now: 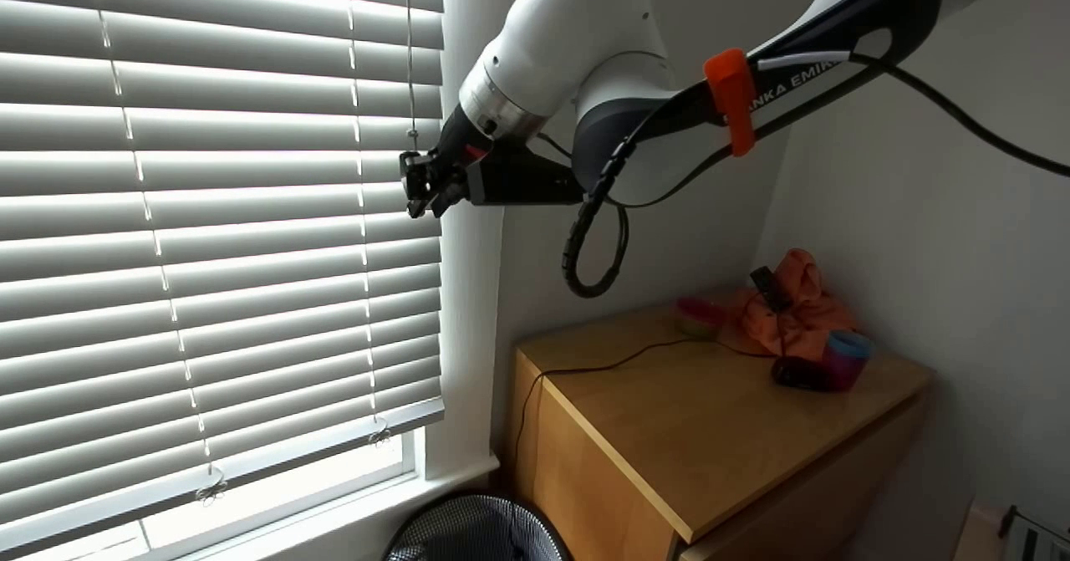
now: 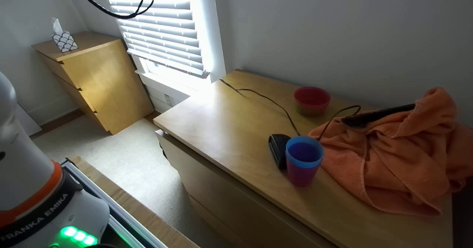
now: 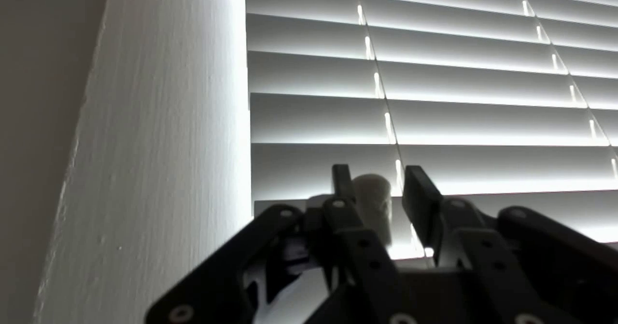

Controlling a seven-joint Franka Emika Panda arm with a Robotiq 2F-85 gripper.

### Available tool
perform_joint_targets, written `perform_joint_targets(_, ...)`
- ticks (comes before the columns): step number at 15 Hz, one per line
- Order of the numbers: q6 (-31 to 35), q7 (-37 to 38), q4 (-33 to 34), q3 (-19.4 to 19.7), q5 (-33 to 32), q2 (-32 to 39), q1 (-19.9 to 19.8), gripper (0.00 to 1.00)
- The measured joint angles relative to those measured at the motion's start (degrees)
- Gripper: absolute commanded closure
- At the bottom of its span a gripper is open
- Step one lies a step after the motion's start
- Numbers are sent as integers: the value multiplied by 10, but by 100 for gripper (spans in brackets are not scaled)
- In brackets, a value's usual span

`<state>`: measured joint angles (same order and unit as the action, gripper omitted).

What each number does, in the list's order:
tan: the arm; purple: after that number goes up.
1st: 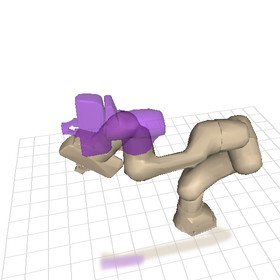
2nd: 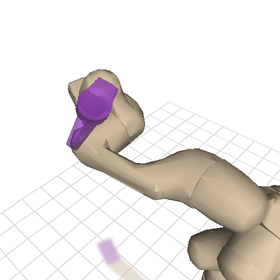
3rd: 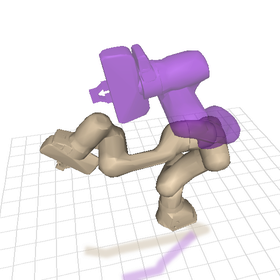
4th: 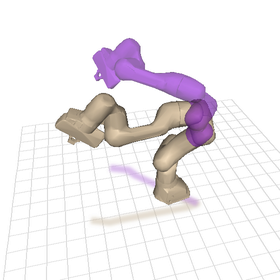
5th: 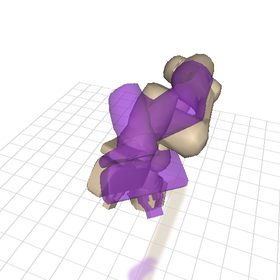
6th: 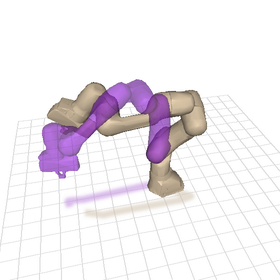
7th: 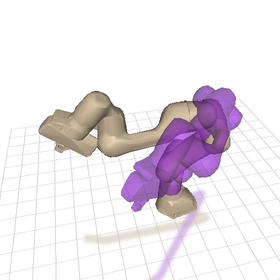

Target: Pull the white cord on the right side of the stove

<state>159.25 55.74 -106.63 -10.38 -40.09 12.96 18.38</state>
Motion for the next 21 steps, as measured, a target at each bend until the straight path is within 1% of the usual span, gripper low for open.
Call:
perform_joint_targets(4, -32, -28, 0, -7, 27, 0, -1, 5)
perform_joint_targets(5, -37, -38, 0, -11, 43, 0, -1, 0)
perform_joint_targets(7, -42, -74, 0, -17, 96, 0, 1, 0)
perform_joint_targets(9, -57, -124, -1, -27, 168, -3, 2, 0)
perform_joint_targets(11, -96, -174, -1, -41, 239, -14, 3, 0)
perform_joint_targets(12, -124, -186, -1, -46, 260, -24, 6, 0)
perform_joint_targets(14, -177, -189, -2, -48, 276, -49, 13, 0)
perform_joint_targets(17, -239, -189, -4, -53, 280, -91, 20, 0)
perform_joint_targets(19, -255, -191, -6, -60, 287, -113, 20, 0)
perform_joint_targets(21, -255, -191, -5, -60, 287, -112, 19, 0)
